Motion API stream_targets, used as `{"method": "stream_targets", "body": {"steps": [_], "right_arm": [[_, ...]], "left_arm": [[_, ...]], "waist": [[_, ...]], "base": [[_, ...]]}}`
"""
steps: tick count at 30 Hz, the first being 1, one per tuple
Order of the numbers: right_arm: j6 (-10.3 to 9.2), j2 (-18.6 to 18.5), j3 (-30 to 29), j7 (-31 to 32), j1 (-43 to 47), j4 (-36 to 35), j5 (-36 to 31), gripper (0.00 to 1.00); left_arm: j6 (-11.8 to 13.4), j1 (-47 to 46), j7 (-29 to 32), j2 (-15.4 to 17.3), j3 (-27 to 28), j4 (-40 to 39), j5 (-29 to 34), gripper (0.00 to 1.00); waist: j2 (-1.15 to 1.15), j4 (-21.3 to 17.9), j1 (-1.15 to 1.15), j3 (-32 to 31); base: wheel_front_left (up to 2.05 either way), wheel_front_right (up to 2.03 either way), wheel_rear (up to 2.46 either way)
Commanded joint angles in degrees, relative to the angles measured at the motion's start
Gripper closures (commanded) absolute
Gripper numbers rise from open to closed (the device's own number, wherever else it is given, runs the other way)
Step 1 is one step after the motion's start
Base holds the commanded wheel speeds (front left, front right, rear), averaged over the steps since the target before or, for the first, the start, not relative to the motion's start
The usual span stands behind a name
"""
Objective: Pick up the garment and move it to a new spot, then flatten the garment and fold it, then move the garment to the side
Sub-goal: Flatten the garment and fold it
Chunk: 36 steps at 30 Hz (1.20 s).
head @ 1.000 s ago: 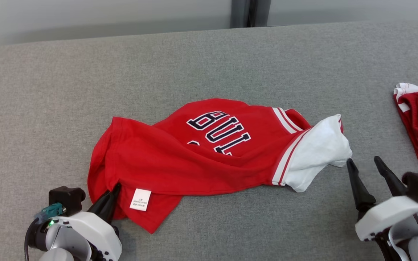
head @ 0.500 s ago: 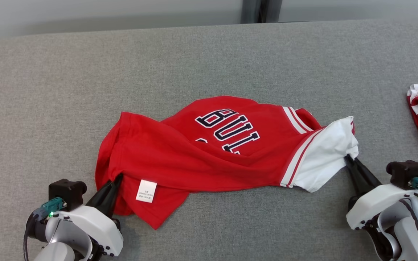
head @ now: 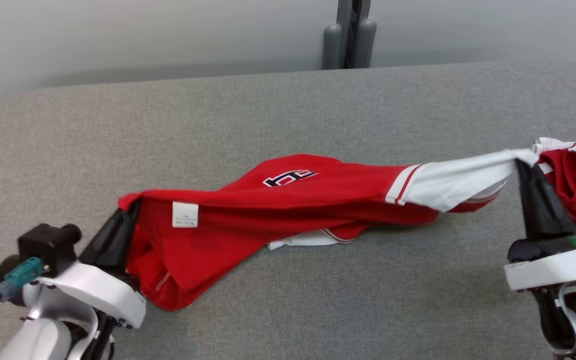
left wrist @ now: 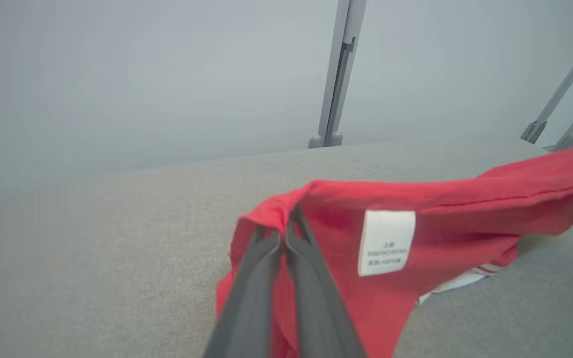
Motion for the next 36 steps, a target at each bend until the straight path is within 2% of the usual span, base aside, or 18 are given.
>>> {"method": "stream_targets", "body": {"steps": [1, 9, 12, 20, 27, 32, 36], "right_arm": [[-0.02, -0.2, -0.9, 0.5, 0.6, -2.1, 0.9, 1.00], [0.00, 0.0, -5.3, 2.9, -2.9, -17.6, 0.5, 1.00], [-0.01, 0.4, -7.5, 4.7, -6.4, -23.6, -0.6, 1.00], [-0.01, 0.5, -9.8, 8.6, -13.3, -31.5, -2.2, 1.00], [-0.01, 1.4, -9.8, 11.1, -14.8, -33.3, -2.5, 1.00], [-0.01, 1.8, -9.2, 11.9, -15.7, -31.7, -1.4, 1.00], [-0.01, 1.3, -8.0, 11.9, -18.4, -27.0, 0.3, 1.00]], "left_arm": [[0.7, 0.1, -0.1, 0.8, 0.8, -1.3, 0.4, 1.00], [3.6, -3.8, 0.8, 3.7, 4.1, -11.6, 2.2, 1.00], [5.4, -6.8, 1.0, 5.2, 6.4, -16.2, 3.8, 1.00], [8.2, -12.6, 1.3, 7.2, 10.0, -22.2, 6.5, 1.00], [9.0, -14.7, 2.6, 7.3, 10.2, -23.7, 7.1, 1.00], [8.6, -15.2, 2.6, 7.1, 9.6, -23.4, 6.8, 1.00], [7.3, -17.6, 2.6, 6.7, 8.6, -21.2, 6.5, 1.00]], "waist": [[0.00, -0.3, 0.00, -1.3], [0.00, -0.4, 0.00, -4.1], [0.00, -0.4, 0.00, -5.0], [0.00, -0.3, 0.00, -6.8], [0.00, -0.7, 0.00, -7.4], [0.00, -0.8, 0.00, -6.5], [0.00, -0.9, 0.00, -4.9]], "base": [[0.00, 0.00, 0.00], [0.00, 0.00, 0.00], [0.00, 0.00, 0.00], [0.00, 0.00, 0.00], [0.00, 0.00, 0.00], [0.00, 0.00, 0.00], [0.00, 0.00, 0.00]]}}
